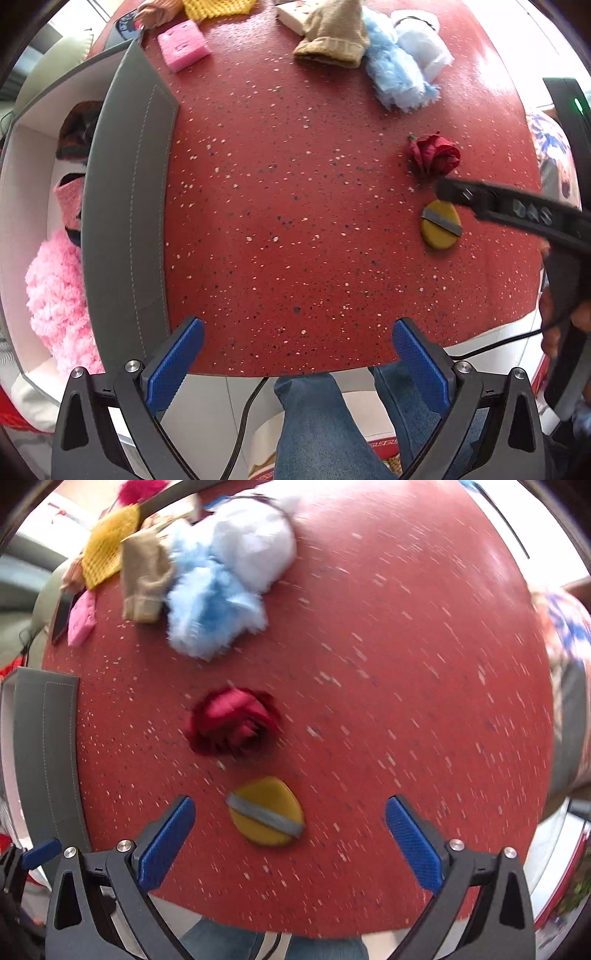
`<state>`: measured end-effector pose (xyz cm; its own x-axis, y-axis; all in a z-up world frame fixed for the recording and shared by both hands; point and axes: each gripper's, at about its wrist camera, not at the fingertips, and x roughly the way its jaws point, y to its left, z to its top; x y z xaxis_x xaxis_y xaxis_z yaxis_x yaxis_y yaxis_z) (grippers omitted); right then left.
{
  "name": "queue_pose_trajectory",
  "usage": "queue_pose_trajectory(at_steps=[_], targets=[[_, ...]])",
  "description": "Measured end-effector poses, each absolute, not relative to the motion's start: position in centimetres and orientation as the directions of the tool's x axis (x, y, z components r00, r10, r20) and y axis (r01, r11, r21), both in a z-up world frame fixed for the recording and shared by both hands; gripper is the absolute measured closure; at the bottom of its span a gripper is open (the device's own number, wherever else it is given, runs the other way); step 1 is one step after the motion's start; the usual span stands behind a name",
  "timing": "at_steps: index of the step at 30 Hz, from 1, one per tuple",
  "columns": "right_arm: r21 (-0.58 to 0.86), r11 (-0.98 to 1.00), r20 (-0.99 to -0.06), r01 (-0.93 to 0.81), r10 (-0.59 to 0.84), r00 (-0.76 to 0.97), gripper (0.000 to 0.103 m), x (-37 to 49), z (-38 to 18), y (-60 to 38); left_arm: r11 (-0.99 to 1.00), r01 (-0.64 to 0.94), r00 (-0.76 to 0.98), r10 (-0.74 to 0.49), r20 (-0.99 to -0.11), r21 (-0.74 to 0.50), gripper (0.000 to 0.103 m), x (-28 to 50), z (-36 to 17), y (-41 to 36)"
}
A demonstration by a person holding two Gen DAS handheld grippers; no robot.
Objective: Organize soft objects
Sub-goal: 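Reach to the red fabric rose and grasp it with the right tool, then grasp the yellow round pad with the left tool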
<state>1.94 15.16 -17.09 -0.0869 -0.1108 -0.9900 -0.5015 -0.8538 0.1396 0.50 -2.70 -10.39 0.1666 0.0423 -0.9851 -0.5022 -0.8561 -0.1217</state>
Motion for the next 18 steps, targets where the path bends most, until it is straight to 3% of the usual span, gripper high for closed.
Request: queue_pose_trajectory(at_steps=[5,6,10,11,18], targets=[[0.095,-0.914,-0.994,-0.394,-0.068,-0.081,0.002,-1.9,-18.1,13.5,-0.875,-0.475,0.163,0.014,-0.987,-0.091,0.000,0.2,-10.9,-2.9],[0.091,-0.920,-0.995,-0.382,-0.065,-0.081,0.009,-2.3,-18.3,13.4,-0.878,-0.471,0.164,0.009,-0.986,-0.086,0.000,0.1,-11.1,-2.7],[0.084,-0.935,-0.996,-0.345,-0.066,-0.064,0.062,-3.0,-18.7,13.4,-0.877,-0.473,0.168,0.001,-0.986,-0.081,0.000,0.2,-11.9,-1.0],[0.094,-0.938,-0.995,-0.334,-0.076,-0.068,0.069,-2.8,-18.7,13.6,-0.874,-0.479,0.169,0.001,-0.986,-0.083,0.000,0.4,-12.1,-0.2],[0.171,-0.880,-0.985,-0.444,-0.150,-0.084,0.073,3.0,-17.5,20.2,-0.861,-0.500,0.127,0.037,-0.991,-0.096,0.000,1.6,-13.8,6.0]])
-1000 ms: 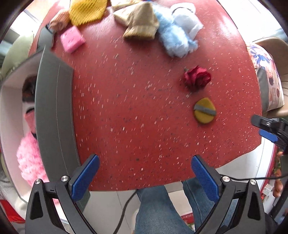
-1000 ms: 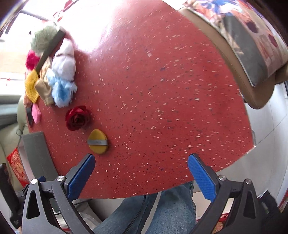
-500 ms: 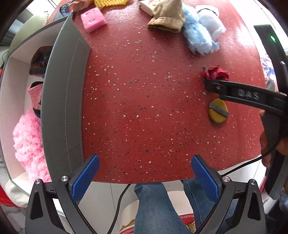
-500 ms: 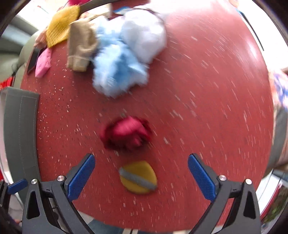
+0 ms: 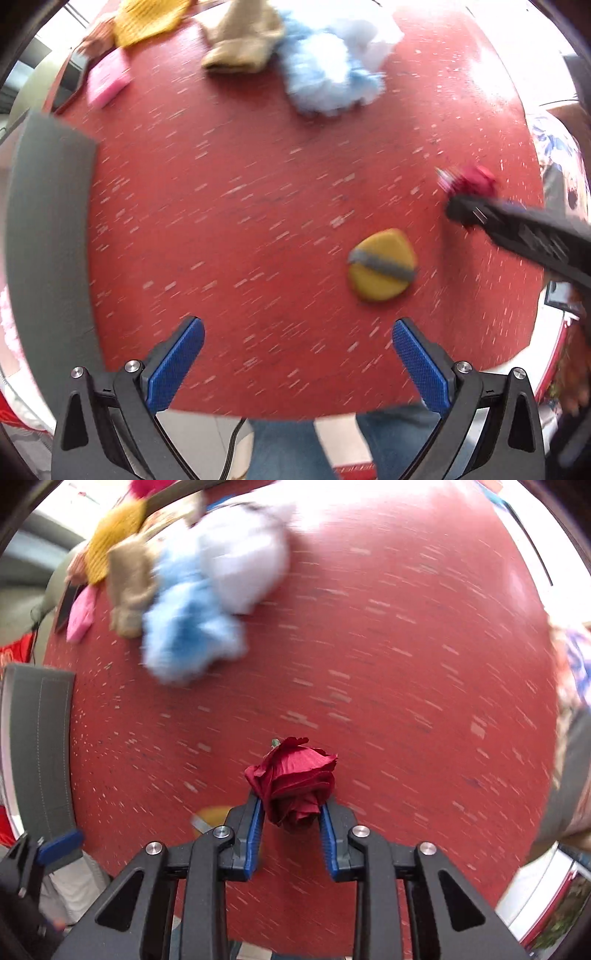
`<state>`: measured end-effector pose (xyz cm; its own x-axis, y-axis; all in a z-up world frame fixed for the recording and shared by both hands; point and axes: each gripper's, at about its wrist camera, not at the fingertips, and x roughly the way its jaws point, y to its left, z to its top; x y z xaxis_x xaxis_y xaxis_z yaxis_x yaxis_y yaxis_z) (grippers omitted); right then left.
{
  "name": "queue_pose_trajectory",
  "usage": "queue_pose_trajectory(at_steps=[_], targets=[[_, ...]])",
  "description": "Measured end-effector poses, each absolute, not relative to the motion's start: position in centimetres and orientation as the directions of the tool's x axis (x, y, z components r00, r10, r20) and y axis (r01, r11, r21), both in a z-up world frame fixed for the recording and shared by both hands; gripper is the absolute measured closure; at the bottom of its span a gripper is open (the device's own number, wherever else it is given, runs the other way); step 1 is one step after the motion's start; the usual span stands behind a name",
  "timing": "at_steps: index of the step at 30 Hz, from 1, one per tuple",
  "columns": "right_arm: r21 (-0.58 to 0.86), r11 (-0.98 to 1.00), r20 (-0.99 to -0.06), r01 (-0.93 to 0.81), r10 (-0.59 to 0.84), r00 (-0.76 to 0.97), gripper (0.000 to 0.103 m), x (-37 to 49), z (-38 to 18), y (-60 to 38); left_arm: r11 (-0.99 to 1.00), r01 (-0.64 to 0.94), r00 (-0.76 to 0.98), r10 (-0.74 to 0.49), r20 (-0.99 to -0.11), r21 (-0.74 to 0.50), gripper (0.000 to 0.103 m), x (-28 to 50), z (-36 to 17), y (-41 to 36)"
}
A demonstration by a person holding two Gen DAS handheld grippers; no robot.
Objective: Organize soft objects
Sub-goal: 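Grasp the yellow round pad with the left tool, then carry the yellow pad and red rose over the white box with both tools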
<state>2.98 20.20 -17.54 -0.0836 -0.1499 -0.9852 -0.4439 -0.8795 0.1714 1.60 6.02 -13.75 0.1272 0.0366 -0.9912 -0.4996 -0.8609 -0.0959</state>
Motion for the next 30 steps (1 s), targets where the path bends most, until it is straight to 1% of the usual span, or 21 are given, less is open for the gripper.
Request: queue_pose_trajectory(at_steps=[5,11,15,18,19,21,22,23,24,27,30], targets=[[0.163,-0.863,-0.986,-0.478,-0.153,-0.059,0.073,7.4,-16.8,23.6,-0.873,-0.480,0.087,0.043,-0.995,-0.079,0.000,2.2,-16.1,10.0],[0.161,-0.871,-0.986,-0.463,-0.160,-0.043,0.071,10.1,-16.7,24.6,-0.889,-0.455,0.073,0.012,-0.997,-0.044,0.000,2.8,-18.6,12.0],[0.176,-0.880,-0.984,-0.441,-0.171,-0.051,0.071,11.0,-16.8,24.8,-0.900,-0.434,0.040,0.024,-0.999,-0.039,0.000,2.8,-18.2,12.0],[0.192,-0.883,-0.981,-0.429,-0.186,-0.057,0.071,10.6,-16.5,24.5,-0.905,-0.423,0.065,0.013,-0.998,-0.040,0.000,3.0,-18.3,11.5],[0.196,-0.884,-0.980,-0.425,-0.189,-0.060,0.071,10.5,-16.3,24.4,-0.906,-0.421,0.078,0.005,-0.997,-0.038,0.003,3.0,-18.3,11.4],[0.205,-0.885,-0.979,-0.417,-0.194,-0.068,0.071,9.9,-16.1,24.3,-0.904,-0.424,0.078,0.014,-0.997,-0.046,0.015,3.1,-18.2,11.2],[0.209,-0.886,-0.978,-0.415,-0.196,-0.072,0.071,10.0,-16.0,24.5,-0.898,-0.439,0.067,0.016,-0.998,-0.044,0.029,3.2,-17.7,11.6],[0.213,-0.885,-0.977,-0.414,-0.197,-0.080,0.071,10.0,-15.6,24.6,-0.886,-0.461,0.054,0.025,-0.998,-0.047,0.046,3.4,-17.2,11.9],[0.216,-0.885,-0.976,-0.412,-0.198,-0.084,0.071,10.1,-15.4,24.9,-0.879,-0.473,0.052,0.033,-0.998,-0.054,0.052,3.8,-16.8,12.7],[0.233,-0.882,-0.973,-0.409,-0.213,-0.093,0.071,10.7,-14.6,25.9,-0.875,-0.478,0.090,0.034,-0.995,-0.073,0.053,3.8,-16.6,12.7],[0.238,-0.886,-0.971,-0.398,-0.220,-0.091,0.071,10.9,-13.7,26.3,-0.871,-0.485,0.090,0.041,-0.995,-0.080,0.053,3.5,-15.7,12.3]])
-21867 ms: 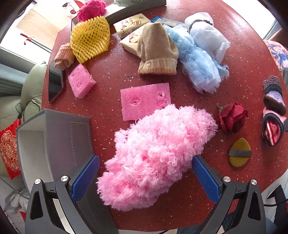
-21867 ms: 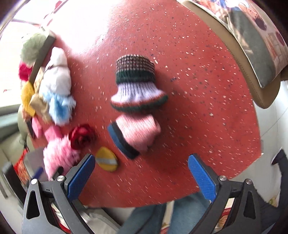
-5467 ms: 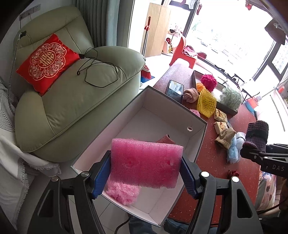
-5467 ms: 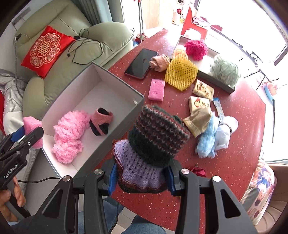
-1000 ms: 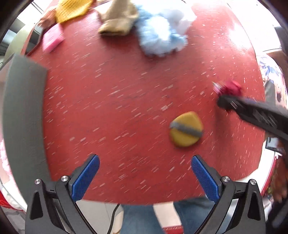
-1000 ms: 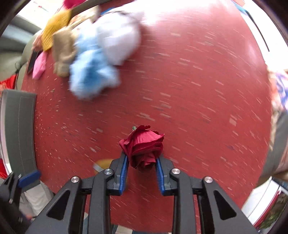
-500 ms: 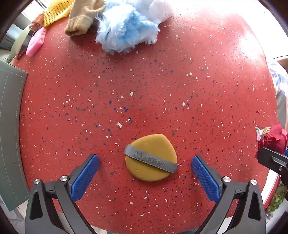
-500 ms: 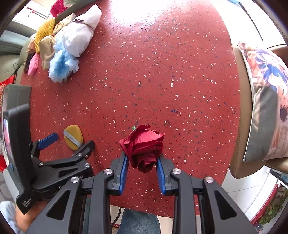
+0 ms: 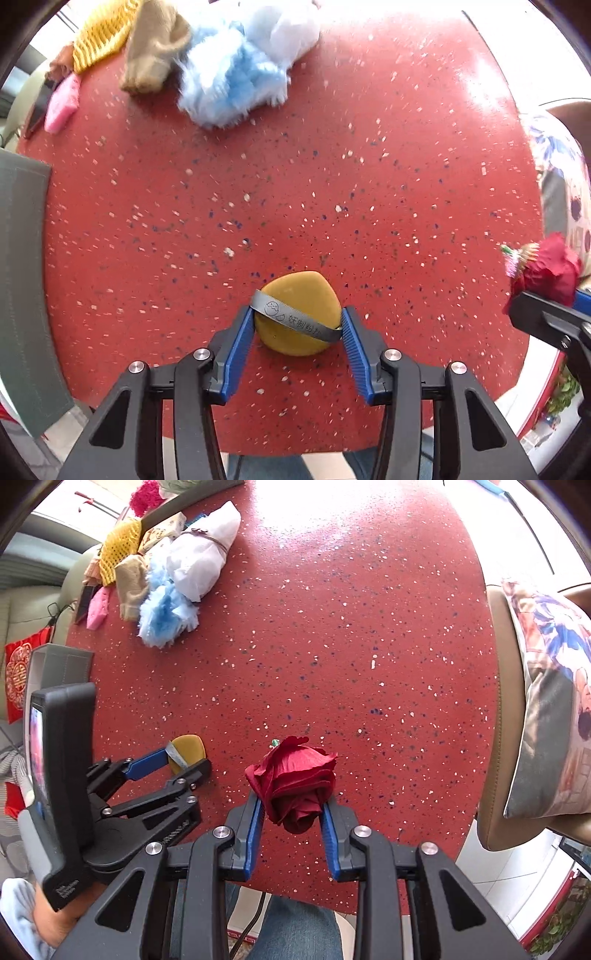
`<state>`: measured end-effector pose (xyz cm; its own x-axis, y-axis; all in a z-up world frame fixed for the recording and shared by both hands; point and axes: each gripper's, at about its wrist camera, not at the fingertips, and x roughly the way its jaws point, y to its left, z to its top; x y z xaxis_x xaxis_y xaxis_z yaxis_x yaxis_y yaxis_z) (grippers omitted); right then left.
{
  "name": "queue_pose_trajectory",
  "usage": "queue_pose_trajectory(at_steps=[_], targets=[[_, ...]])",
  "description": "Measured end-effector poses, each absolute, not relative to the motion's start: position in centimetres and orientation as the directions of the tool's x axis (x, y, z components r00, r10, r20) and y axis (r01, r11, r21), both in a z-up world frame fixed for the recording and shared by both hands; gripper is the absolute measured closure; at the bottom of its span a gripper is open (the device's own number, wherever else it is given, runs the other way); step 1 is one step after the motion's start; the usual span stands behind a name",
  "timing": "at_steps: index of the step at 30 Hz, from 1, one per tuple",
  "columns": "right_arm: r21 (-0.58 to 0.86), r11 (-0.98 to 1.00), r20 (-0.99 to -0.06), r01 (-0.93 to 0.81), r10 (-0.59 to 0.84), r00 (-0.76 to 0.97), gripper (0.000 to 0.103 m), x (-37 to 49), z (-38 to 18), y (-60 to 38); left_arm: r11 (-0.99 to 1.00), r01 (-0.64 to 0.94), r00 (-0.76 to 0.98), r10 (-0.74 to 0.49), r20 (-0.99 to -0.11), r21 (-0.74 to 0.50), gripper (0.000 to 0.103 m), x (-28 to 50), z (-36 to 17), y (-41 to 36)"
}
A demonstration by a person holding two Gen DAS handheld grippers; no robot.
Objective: Organize soft objects
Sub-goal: 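Carry the yellow pad and red rose over the white box with both tools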
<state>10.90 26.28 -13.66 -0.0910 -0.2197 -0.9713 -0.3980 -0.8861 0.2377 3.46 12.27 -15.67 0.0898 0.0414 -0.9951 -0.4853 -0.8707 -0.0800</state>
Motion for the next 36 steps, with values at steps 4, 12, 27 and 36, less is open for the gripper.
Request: queue_pose_trajectory(at_steps=[4,12,27,36], targets=[[0.238,-0.893,-0.971,-0.382,-0.222,-0.086,0.071,10.8,-12.8,25.6,-0.858,-0.506,0.055,0.067,-0.996,-0.085,0.053,3.5,-12.6,11.7],[0.260,-0.929,-0.965,-0.263,-0.243,-0.093,0.071,8.2,-11.1,22.4,-0.889,-0.455,-0.091,0.105,-0.990,-0.053,0.053,2.3,-5.9,8.2],[0.272,-0.962,-0.949,-0.013,-0.266,-0.167,0.071,3.3,-5.8,11.3,-0.966,-0.259,-0.300,0.074,-0.951,0.006,0.053,2.3,0.7,-4.4],[0.230,-0.969,-0.933,0.088,-0.245,-0.262,0.071,2.5,-2.1,2.0,-0.983,-0.185,-0.407,0.095,-0.909,-0.020,0.053,2.5,3.7,-13.4]])
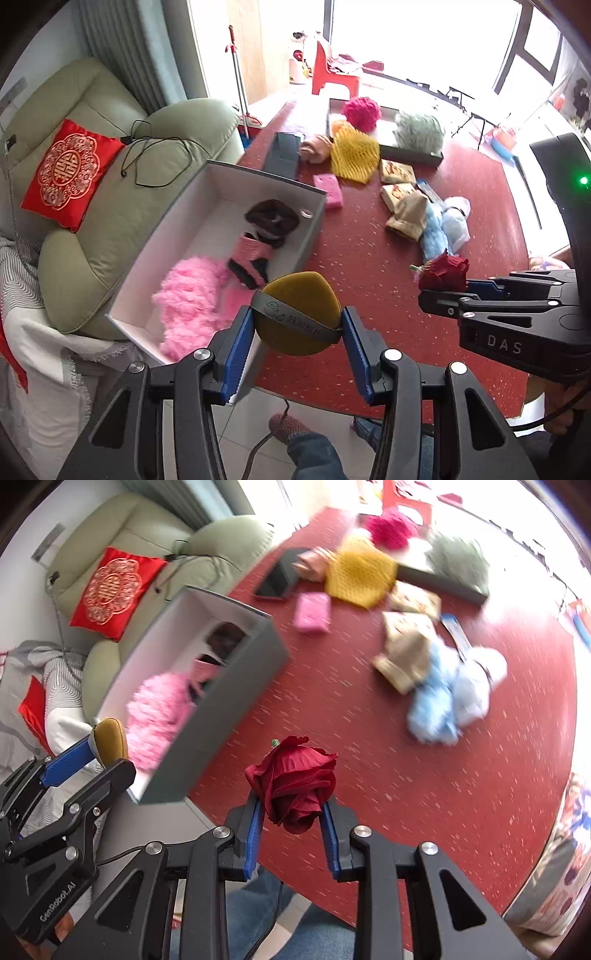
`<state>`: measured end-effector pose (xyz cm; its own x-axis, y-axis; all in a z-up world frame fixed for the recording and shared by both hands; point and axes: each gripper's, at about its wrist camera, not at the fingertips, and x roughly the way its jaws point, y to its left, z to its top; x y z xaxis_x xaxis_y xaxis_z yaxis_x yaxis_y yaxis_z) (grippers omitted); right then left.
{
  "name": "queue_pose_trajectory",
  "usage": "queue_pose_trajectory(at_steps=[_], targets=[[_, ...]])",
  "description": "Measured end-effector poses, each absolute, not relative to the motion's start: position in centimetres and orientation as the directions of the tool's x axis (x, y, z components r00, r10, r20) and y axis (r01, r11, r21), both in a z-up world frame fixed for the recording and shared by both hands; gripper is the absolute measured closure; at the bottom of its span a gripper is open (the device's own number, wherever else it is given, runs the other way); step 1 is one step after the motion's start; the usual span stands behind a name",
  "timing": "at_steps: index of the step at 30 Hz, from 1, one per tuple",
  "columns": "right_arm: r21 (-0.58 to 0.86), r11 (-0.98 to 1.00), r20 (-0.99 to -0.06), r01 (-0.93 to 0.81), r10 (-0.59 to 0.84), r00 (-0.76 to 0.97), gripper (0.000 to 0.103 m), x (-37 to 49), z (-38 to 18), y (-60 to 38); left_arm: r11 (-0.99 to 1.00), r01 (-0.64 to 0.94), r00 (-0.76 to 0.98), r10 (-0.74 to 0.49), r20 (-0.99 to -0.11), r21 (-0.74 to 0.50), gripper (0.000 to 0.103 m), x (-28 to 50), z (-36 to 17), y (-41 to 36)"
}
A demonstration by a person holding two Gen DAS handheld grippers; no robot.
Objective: Organize soft objects
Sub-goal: 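Carry the yellow pad and red rose over the white box with both tools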
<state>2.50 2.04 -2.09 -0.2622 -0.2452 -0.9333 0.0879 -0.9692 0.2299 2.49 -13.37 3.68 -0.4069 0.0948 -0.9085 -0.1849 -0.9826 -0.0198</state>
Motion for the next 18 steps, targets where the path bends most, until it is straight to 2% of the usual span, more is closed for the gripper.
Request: queue_pose_trajectory(at_steps=[7,18], targets=[[0.200,-0.973,-0.920,0.116,-0.227,-0.319,0.071,2.4,-0.2,-5.2,-0.986,-0.153,-0.453,0.130,-0.882,-0.066,0.053,3.1,5.3,-20.1],[0.230,-0.950,-0.913,0.212,-0.287,-0.292,0.071,0.5,0.7,-14.0,-0.998,-0.032,-0.507,0.057,-0.860,-0.047,0.053,2.7,7.4,-26.8]])
